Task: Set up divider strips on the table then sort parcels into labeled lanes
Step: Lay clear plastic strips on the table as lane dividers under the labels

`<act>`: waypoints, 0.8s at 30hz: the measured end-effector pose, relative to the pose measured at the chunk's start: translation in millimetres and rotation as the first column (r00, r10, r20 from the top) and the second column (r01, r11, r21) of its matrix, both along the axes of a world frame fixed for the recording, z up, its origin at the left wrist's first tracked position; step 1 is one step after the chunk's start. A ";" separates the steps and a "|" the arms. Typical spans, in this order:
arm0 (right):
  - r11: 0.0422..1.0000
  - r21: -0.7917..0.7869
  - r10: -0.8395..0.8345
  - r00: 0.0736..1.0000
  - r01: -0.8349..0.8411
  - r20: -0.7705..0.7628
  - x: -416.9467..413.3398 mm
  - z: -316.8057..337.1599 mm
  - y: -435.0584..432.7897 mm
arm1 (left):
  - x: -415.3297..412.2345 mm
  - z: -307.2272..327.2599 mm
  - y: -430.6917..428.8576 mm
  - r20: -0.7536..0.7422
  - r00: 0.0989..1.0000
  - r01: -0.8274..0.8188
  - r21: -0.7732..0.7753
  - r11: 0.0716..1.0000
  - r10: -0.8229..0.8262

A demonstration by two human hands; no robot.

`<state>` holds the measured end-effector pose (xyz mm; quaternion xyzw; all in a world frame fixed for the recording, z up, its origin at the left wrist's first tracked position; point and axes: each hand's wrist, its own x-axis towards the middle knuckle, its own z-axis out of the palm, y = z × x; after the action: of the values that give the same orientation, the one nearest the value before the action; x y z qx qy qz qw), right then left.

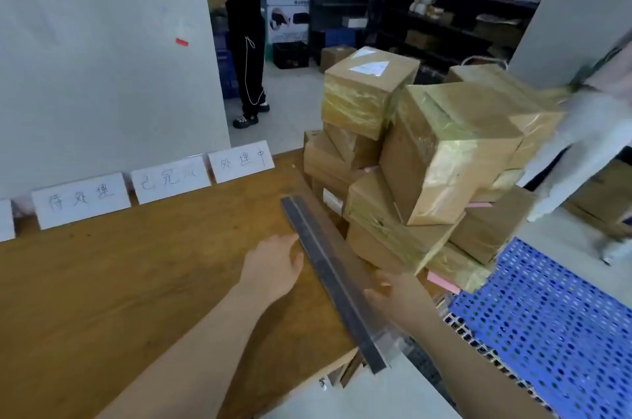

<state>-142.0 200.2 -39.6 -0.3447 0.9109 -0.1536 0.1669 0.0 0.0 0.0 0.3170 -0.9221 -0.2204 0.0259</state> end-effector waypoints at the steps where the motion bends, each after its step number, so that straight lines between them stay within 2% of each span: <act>1: 1.000 0.018 0.000 0.999 -0.001 0.044 -2.9 -6.9 0.0 | -6.9 -2.4 1.3 0.036 0.999 0.014 0.007 1.000 -0.014; 5: 0.998 0.061 -0.014 0.990 0.005 0.142 -7.1 -26.8 -3.3 | -27.4 -17.3 -2.4 0.131 0.990 0.055 -0.022 0.998 -0.051; 9: 0.999 -0.029 -0.015 0.992 0.019 0.128 -9.5 -37.8 -4.3 | -33.0 -27.3 -14.4 0.151 0.987 0.056 -0.012 0.998 -0.054; 17: 0.985 -0.095 0.159 0.969 -0.143 0.191 -13.5 -40.6 -6.5 | -14.1 -38.0 -46.6 0.081 0.994 0.075 -0.088 0.993 -0.068; 21: 0.961 -0.128 0.266 0.944 -0.244 0.194 -9.4 -37.4 -28.8 | 7.0 -44.6 -68.4 0.119 0.992 0.064 -0.156 0.986 -0.046; 24: 0.937 -0.093 0.347 0.925 -0.336 0.153 -5.5 -38.3 -53.6 | 22.5 -51.9 -78.9 0.162 0.986 0.056 -0.176 0.983 -0.027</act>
<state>-147.5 146.6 -77.9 -0.4891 0.8143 -0.1799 0.2555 22.5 -78.9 -51.9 0.3107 -0.9438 -0.1107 -0.0237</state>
